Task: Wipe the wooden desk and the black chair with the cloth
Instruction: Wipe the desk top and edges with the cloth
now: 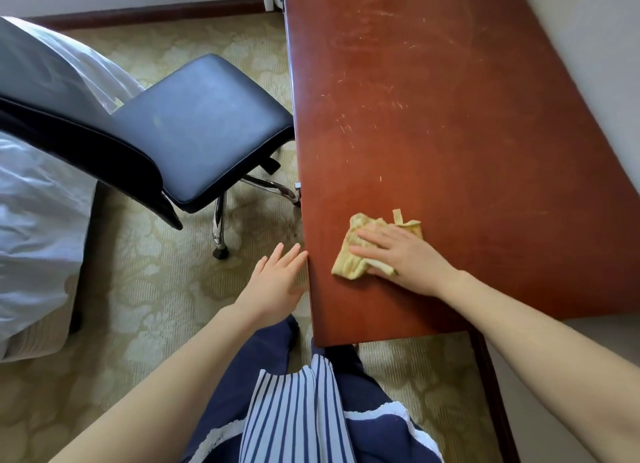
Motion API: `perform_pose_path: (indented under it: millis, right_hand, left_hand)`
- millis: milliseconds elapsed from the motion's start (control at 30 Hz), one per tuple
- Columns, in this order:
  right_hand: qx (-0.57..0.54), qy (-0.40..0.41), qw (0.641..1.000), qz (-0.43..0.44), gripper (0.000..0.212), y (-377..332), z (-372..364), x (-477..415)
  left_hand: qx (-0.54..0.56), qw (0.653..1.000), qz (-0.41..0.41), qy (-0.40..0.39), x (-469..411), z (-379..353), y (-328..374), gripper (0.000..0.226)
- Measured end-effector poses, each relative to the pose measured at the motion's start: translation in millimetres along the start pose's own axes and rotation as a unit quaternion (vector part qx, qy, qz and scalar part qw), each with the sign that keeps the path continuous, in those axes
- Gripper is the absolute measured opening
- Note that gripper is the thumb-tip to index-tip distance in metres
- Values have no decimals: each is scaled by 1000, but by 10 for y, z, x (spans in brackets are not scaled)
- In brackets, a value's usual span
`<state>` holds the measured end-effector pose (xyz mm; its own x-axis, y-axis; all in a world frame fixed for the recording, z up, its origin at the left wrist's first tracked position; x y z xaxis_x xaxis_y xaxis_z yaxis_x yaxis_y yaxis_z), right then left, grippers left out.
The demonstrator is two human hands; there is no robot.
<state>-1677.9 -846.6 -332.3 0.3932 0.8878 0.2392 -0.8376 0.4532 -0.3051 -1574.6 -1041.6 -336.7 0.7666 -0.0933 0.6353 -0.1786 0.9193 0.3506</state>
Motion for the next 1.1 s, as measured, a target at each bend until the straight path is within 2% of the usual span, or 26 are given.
perform_pose_path:
  millis: [133,233,300,367,500,600,700,833,933,1100]
  right_hand:
    - [-17,-34,990,-139,54,156,67,-491]
    - [-70,-48,964,-251,53,60,59,-815]
    - [-93,-39,951,-292,52,-88,16,-919]
    - [-84,-23,957,-277,52,-259,-20,-915]
    - [-15,-27,988,-149,50,-590,-141,-648]
    - [2,-24,998,-59,46,-768,-281,-314]
    - [12,-11,1000,-17,42,-798,-397,49]
    - [23,-17,999,28,43,-613,-475,521]
    - [19,-4,1000,-14,42,-224,-378,841]
    - [-38,20,982,-184,52,475,-99,1149]
  left_hand:
    - [1,1000,14,28,71,43,-79,63]
    - [24,999,19,45,115,70,-124,61]
    - [43,997,30,57,134,104,-167,61]
    - [76,993,45,78,144,173,-218,59]
    - [118,986,61,103,103,329,-260,64]
    - [74,994,49,62,5,354,-164,79]
    - [4,999,36,19,-104,338,-16,90]
    - [-28,999,18,0,-212,285,193,95]
    - [-31,999,14,-12,-270,234,319,99]
    - [-41,999,16,-22,-327,240,459,100]
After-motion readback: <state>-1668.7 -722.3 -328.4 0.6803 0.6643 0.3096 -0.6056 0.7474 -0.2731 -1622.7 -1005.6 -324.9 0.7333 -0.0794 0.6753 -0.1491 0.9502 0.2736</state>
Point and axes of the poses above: each hand's wrist, its own x-axis away from the middle knuckle, its own z-axis out of the back of the hand, y = z × x, the point moved 5 cm from there along -x, towards the middle knuckle, and after that the axes turned 10 degrees about -y, right-handed, at the moved point
